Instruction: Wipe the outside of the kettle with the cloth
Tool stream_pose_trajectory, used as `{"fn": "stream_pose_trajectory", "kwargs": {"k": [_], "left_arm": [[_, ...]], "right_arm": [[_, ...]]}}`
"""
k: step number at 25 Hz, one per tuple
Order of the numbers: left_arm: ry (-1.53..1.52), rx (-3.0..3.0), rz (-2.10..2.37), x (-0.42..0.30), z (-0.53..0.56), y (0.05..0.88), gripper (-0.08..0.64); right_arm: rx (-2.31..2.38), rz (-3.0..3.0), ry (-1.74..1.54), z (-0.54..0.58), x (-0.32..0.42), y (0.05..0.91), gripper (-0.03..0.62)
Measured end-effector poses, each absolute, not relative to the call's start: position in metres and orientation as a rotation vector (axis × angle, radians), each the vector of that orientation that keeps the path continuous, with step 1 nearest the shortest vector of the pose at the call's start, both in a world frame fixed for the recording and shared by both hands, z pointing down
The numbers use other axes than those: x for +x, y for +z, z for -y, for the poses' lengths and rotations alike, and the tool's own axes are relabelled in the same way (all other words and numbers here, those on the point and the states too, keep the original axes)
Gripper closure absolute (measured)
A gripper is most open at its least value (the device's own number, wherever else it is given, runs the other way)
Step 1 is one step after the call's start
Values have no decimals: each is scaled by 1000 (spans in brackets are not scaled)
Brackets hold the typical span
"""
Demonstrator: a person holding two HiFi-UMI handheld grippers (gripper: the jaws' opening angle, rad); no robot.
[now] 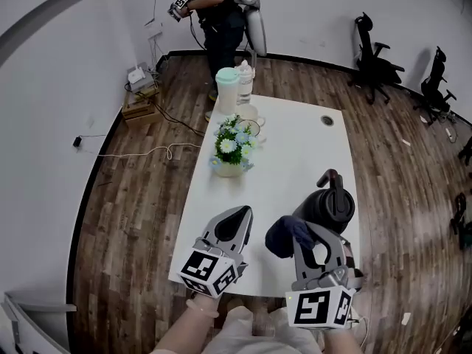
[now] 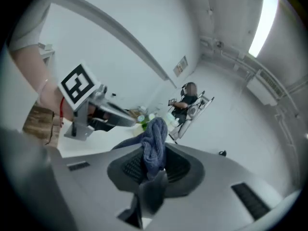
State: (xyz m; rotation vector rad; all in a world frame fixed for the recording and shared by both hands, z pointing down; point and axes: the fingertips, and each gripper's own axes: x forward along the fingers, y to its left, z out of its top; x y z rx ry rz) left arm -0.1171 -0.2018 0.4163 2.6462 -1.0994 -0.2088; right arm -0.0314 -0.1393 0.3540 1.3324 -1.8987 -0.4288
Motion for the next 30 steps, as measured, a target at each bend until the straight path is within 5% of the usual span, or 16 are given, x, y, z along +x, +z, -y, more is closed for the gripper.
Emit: {"fn": "stream_pose_trajectory", "kwargs": {"k": [3,6,17,30], "left_arm": [[-263,2664,1070,-106,201,399,554],[-275,2671,1032,-97,194,396,554],[-253,2686,966,-75,193,400,554],[-228,2690,947,-48,183,401,554]], "right_arm": [[1381,1797,-577,183,5,296,537],[1238,1708,-441,211,33,328,537],[1053,1853,-254,108,47,365,537],[1805,2008,-103,182,179,302,537]]}}
